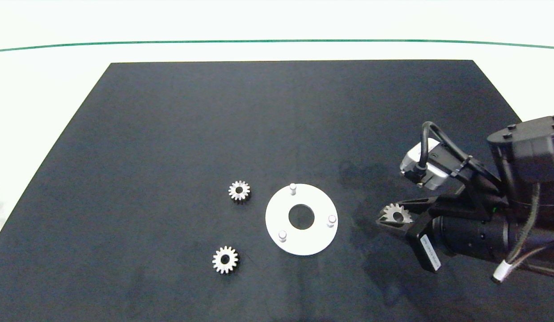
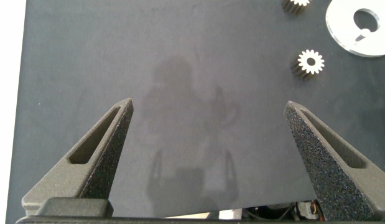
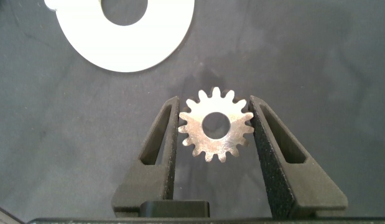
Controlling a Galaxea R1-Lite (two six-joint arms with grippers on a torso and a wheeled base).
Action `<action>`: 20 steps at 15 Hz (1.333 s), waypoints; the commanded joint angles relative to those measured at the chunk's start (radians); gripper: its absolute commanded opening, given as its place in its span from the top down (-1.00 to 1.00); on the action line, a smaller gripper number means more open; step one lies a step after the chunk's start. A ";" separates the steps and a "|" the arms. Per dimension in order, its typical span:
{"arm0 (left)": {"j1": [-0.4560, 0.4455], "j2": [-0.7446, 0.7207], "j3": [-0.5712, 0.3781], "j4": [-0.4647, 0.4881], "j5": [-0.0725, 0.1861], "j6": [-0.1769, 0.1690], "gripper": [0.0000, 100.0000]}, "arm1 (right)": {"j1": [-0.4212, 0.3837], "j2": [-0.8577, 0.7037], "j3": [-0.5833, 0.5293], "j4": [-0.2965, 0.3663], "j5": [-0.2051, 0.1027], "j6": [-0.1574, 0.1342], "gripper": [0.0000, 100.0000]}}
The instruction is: Install three planetary gears onto the carrier pins
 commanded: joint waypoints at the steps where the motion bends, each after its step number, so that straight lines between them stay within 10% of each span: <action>1: 0.001 0.000 -0.001 0.002 0.000 0.000 -1.00 | 0.044 0.064 -0.023 -0.001 -0.011 0.006 0.80; 20: -0.002 -0.002 0.000 0.002 -0.003 -0.001 -1.00 | 0.107 0.240 -0.126 -0.064 -0.040 0.006 0.80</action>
